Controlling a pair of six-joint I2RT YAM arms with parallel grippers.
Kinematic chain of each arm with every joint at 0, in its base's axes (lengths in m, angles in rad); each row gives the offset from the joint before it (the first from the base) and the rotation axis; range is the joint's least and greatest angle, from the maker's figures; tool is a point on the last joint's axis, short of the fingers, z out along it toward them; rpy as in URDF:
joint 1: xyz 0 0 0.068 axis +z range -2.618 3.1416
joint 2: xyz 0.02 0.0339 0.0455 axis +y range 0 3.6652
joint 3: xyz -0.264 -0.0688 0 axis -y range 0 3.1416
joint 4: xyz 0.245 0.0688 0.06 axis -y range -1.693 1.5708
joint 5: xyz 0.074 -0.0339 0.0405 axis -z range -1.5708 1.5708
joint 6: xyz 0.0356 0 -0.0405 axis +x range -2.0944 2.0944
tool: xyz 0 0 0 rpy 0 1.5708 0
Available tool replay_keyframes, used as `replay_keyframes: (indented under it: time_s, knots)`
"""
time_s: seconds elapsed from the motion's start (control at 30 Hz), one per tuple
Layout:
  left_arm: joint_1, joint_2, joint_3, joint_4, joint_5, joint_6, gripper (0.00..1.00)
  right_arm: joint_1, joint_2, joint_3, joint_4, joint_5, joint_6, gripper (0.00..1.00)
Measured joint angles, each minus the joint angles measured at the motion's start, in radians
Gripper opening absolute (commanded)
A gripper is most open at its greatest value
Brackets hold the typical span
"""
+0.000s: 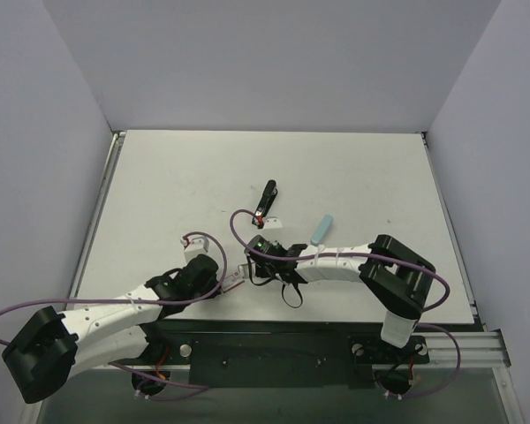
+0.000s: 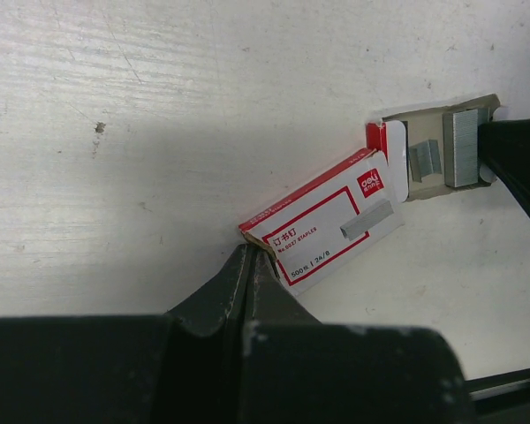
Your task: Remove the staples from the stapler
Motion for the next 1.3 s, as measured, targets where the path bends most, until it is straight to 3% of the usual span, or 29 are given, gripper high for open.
replay_keyframes:
  time_s: [0.63,1.3]
  knots:
    - [0.007,0.011,-0.002,0.031,0.024,0.022,0.00,0.020,-0.085,-0.140,0.099,0.017,0.028,0.00]
    - [0.007,0.035,-0.003,0.079,0.072,0.059,0.00,0.051,-0.190,-0.248,0.047,0.108,0.130,0.00]
